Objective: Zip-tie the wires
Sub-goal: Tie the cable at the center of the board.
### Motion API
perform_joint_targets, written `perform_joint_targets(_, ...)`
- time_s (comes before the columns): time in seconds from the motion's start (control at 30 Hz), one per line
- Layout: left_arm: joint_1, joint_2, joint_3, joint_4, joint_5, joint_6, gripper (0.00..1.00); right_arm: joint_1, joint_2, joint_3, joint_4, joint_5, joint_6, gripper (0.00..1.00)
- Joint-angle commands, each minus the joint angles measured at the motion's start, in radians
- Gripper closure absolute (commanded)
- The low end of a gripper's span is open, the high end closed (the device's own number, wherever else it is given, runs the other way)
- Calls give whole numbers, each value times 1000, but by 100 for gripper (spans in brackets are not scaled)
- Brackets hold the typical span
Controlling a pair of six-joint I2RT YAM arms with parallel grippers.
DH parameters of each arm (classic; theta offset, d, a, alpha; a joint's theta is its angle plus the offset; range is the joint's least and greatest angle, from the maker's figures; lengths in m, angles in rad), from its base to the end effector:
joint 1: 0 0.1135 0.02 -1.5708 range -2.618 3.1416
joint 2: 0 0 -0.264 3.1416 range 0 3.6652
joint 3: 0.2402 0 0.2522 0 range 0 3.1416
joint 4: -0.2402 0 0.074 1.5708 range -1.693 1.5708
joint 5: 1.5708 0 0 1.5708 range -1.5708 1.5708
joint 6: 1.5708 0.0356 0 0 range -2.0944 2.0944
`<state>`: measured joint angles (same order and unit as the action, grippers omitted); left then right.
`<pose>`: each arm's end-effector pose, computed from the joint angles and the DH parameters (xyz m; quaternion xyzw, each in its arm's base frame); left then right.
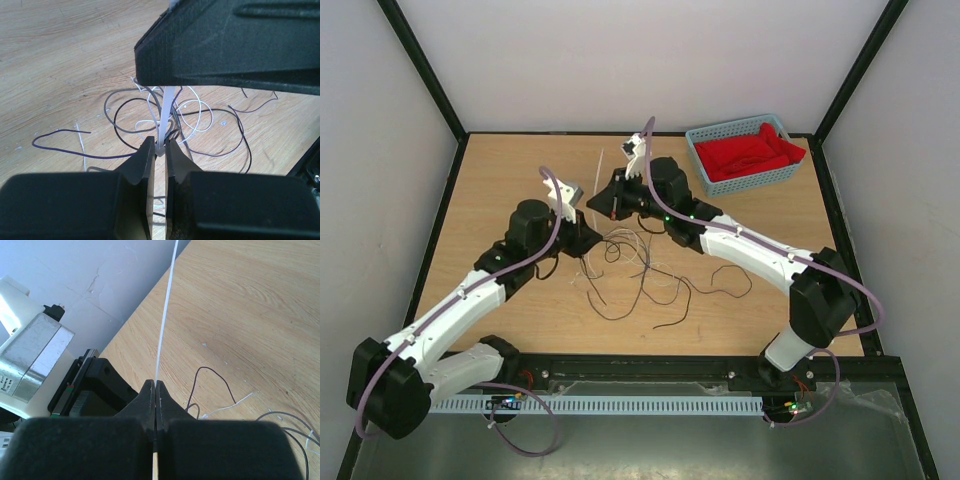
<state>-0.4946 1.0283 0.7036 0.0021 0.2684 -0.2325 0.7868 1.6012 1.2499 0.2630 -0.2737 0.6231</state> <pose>0.2048 -0.1212 0.2840 0.1826 0.7871 -0.3074 0.5027 0.2661 0.2805 0.3399 -0.1515 0.7208 0.5101 0.4443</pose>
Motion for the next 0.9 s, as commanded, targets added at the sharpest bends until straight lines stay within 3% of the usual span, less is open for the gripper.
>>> perform_joint_targets(0.0, -15, 22, -49, -54, 19, -15, 94, -2, -17, 74, 90, 33, -17, 100)
perform_joint_targets(0.23, -7, -8, -31, -107, -41, -7, 100, -23, -39, 49, 81, 8, -46, 100)
perform_joint_targets(0.37, 43, -38, 33, -263, -61, -2, 100, -76, -83, -16, 78, -23, -55, 63)
perform_joint_targets(0.47, 97, -53, 81, -360, -35, -4, 100, -121, -126, -69, 79, -62, -65, 45)
perform_joint_targets(0.67, 279, -52, 78, -389, 160, -113, 100, -226, -257, -195, 50, -63, -137, 35)
perform_joint_targets(0.87, 368, 110, 112, -362, 170, -124, 100, -281, -360, -302, 10, -24, -233, 33)
